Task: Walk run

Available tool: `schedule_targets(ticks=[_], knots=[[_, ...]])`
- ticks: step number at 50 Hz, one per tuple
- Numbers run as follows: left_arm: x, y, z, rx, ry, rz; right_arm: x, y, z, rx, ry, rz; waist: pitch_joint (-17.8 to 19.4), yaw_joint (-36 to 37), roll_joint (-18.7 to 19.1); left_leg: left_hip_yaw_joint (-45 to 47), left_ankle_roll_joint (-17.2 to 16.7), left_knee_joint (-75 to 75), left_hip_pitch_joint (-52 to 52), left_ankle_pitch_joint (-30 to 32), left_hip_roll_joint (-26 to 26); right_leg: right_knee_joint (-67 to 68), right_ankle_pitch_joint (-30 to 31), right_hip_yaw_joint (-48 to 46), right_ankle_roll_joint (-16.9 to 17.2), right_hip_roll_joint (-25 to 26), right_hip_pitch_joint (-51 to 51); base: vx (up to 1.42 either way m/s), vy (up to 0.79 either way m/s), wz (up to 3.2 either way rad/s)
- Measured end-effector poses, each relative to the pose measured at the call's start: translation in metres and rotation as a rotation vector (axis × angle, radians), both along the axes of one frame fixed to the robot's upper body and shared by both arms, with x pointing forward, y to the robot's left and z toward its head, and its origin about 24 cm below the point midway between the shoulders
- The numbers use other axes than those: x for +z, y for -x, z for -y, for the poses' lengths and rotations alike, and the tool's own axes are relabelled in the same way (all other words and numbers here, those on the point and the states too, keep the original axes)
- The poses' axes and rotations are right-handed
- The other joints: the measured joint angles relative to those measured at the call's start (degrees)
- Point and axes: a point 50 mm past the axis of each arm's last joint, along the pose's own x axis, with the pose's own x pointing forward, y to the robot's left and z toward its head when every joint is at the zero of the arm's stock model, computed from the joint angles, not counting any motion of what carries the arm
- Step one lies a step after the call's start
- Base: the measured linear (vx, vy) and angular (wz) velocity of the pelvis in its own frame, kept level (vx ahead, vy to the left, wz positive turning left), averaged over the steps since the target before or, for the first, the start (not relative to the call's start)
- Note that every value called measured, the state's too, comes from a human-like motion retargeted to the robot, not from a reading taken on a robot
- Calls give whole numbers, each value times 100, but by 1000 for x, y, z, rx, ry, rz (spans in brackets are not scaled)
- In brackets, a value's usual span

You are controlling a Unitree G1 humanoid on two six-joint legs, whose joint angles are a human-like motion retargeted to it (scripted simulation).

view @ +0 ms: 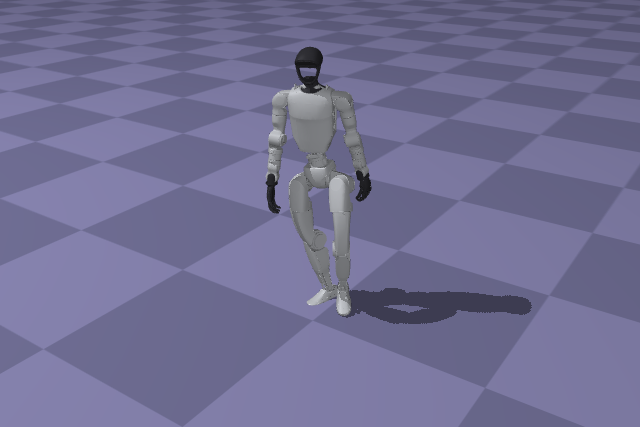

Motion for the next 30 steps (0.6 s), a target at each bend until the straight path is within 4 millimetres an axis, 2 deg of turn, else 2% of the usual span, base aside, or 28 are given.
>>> schedule_targets(ticks=[3,7,10,13,15,17,20,23,25,27,30], knots=[[1,7,1,15,-4,-35,5,-18,2,11,4,41,43,200,190,-293,-162,-778,-428,-53,-22,-198,-84,62,34,295,312,44,-2,-45],[2,10,3,32,15,-61,11,-37,1,35,2,90,89,521,359,-1206,-221,-1926,-961,-101,-254,-375,-253,267,134,523,789,59,4,-68],[1,8,4,30,20,-52,12,-40,0,67,7,103,103,720,329,-1372,-274,-2295,-1086,101,-327,-356,-330,510,260,469,1005,67,11,-65],[0,0,3,16,25,-40,10,-35,-1,119,14,90,24,777,365,-1499,-238,-2041,-1085,415,-339,-328,-317,485,470,457,1229,64,17,-29],[0,-6,3,6,29,-32,6,-24,-3,133,9,60,-54,772,375,-1306,-93,-1786,-1048,508,-289,-266,-193,395,673,400,1362,87,23,-16],[-1,-14,3,3,32,-19,1,-6,-8,127,0,24,-133,872,312,-1479,76,-1475,-1072,346,-352,-40,202,406,945,184,1441,79,18,-47],[-2,-23,5,-14,21,4,-6,25,-12,75,-4,-20,-321,948,368,-1533,187,-1412,-793,-24,-308,412,995,115,1061,23,1478,71,20,-17],[-3,-37,8,-37,35,40,-12,62,-16,3,9,-92,-536,810,683,-1708,227,-1621,-310,-242,-108,1380,2135,-160,889,37,1338,86,24,7],[-3,-53,7,-58,52,80,-13,86,-17,-26,23,-151,-597,554,991,-1938,237,-1675,34,-451,69,2623,2596,-344,568,17,937,67,16,13],[-2,-69,4,-84,54,122,-14,98,-17,-39,31,-187,-596,442,1078,-1945,270,-1797,244,-535,97,3427,2328,-321,577,-74,489,54,8,-5],[2,-108,0,-151,45,224,-14,119,-18,-71,20,-261,-524,296,1020,-1875,325,-2168,675,-607,-69,4318,1761,-221,718,-290,-507,55,4,-5]])
